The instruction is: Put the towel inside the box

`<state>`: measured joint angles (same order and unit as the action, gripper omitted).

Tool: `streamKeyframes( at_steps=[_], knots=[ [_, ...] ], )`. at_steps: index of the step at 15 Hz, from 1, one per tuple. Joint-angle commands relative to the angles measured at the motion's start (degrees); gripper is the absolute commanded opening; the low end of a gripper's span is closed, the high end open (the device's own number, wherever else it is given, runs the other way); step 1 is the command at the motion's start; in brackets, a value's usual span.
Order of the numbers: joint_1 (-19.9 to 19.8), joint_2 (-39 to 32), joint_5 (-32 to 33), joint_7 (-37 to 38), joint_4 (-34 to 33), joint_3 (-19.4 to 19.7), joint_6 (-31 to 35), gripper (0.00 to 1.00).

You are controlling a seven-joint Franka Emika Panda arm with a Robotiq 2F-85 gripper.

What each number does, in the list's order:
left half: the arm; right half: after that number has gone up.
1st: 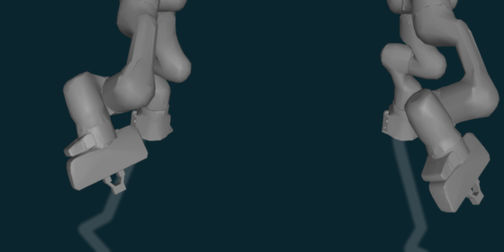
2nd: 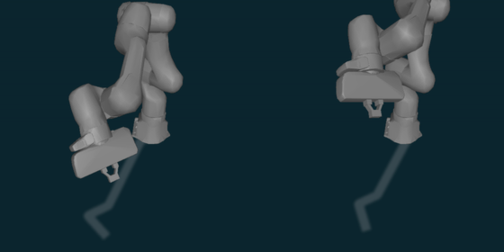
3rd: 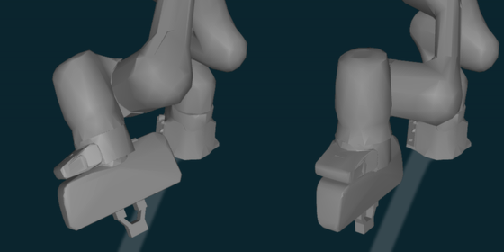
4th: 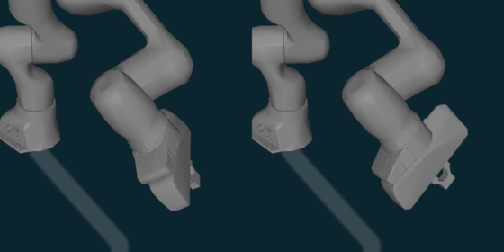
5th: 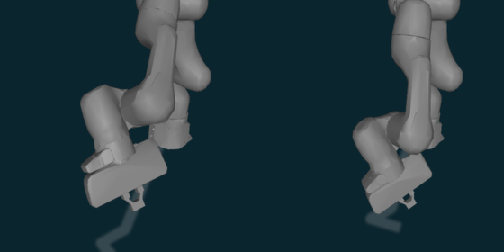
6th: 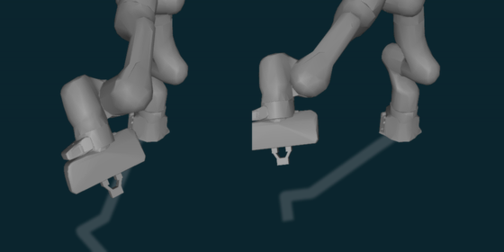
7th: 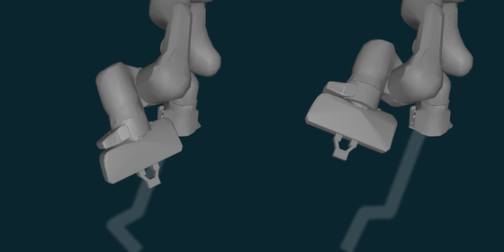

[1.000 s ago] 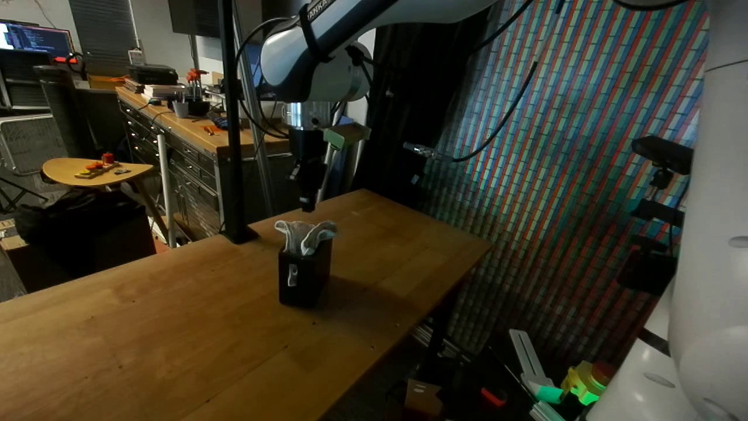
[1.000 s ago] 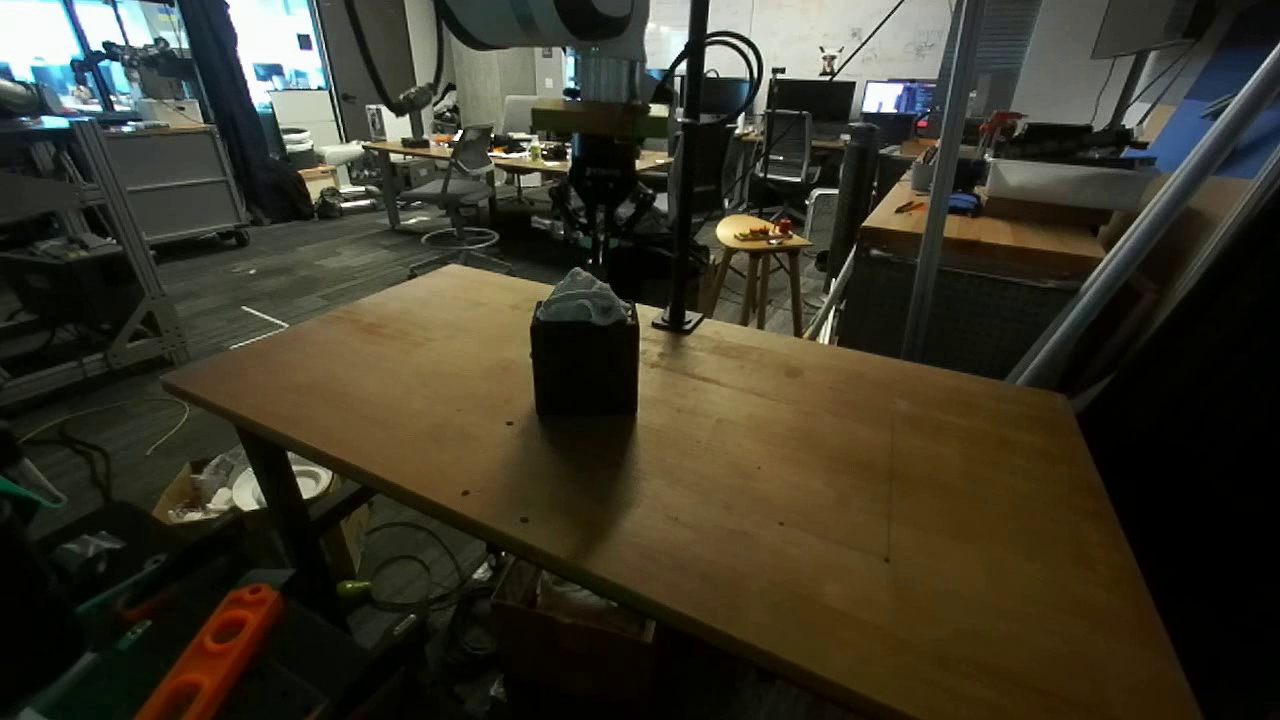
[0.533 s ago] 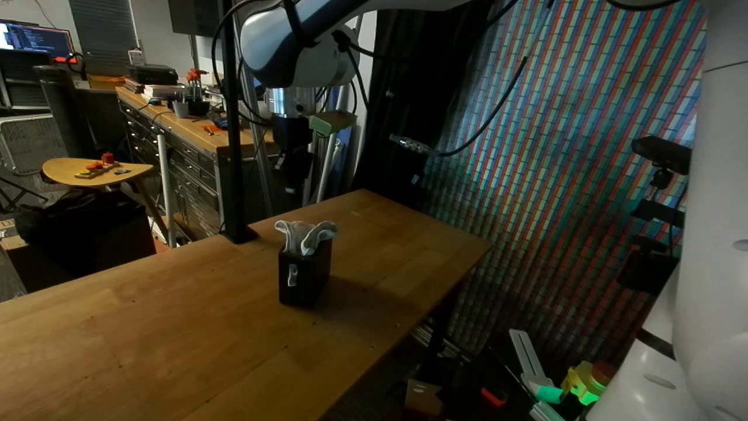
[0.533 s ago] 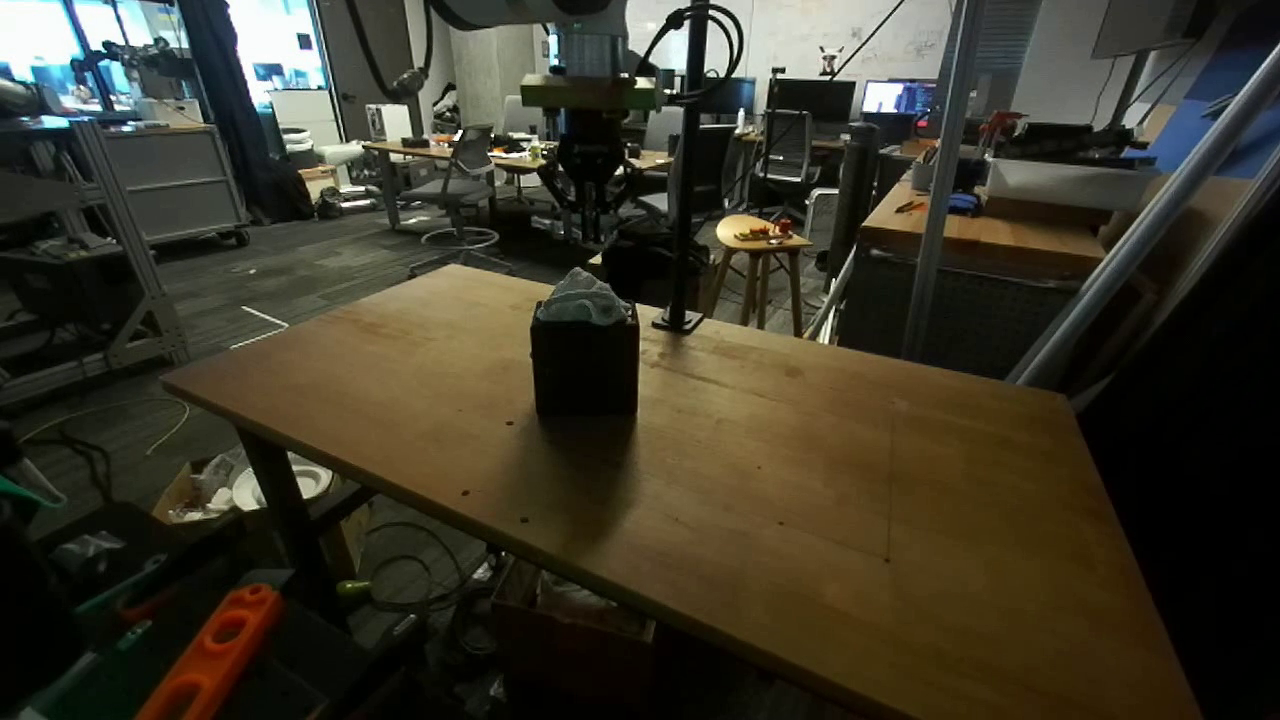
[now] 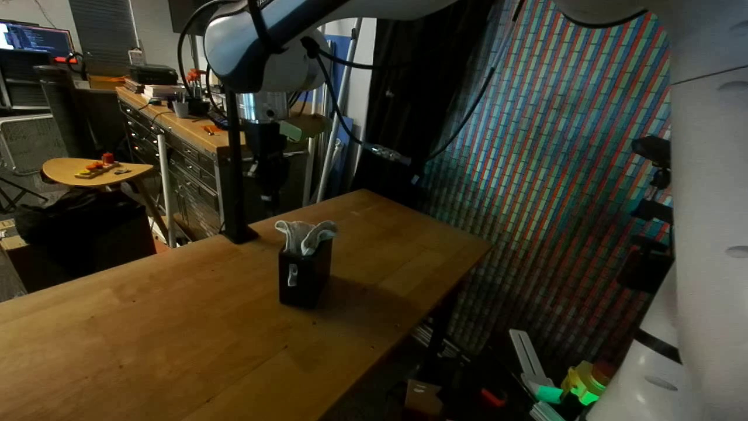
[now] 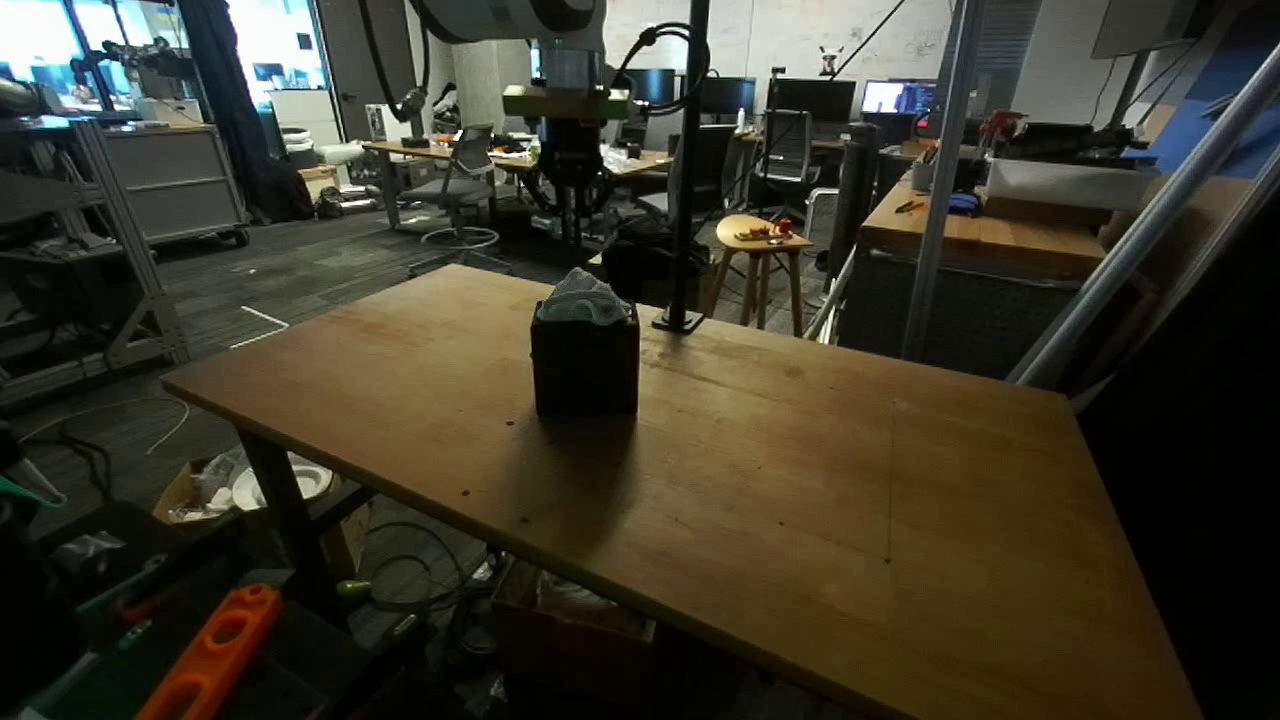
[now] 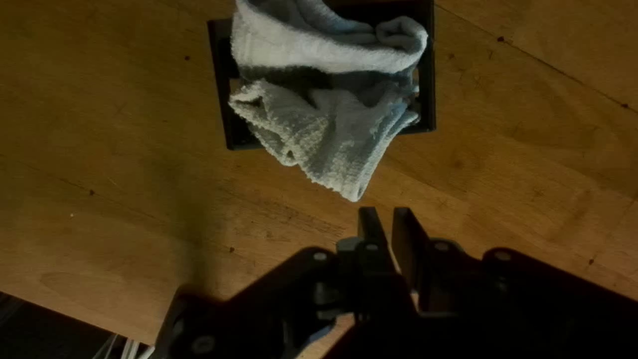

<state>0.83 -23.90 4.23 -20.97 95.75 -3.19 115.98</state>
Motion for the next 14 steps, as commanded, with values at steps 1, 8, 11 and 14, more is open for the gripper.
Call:
streamKeyframes(
  at_steps=[1, 8, 11, 14],
  knots=[
    [0.79, -3.30, 1.20, 2.60, -3.75, 0.03, -1.43, 0.16],
    [0.96, -3.66, 5.40, 2.30, -2.68, 0.86, -1.06, 0.39],
    [0.94, -4.03, 6.24, 2.06, -2.98, 0.59, -0.77, 0.57],
    [0.96, -4.52, 6.14, 1.77, -2.81, 0.22, -0.39, 0.55]
  ],
)
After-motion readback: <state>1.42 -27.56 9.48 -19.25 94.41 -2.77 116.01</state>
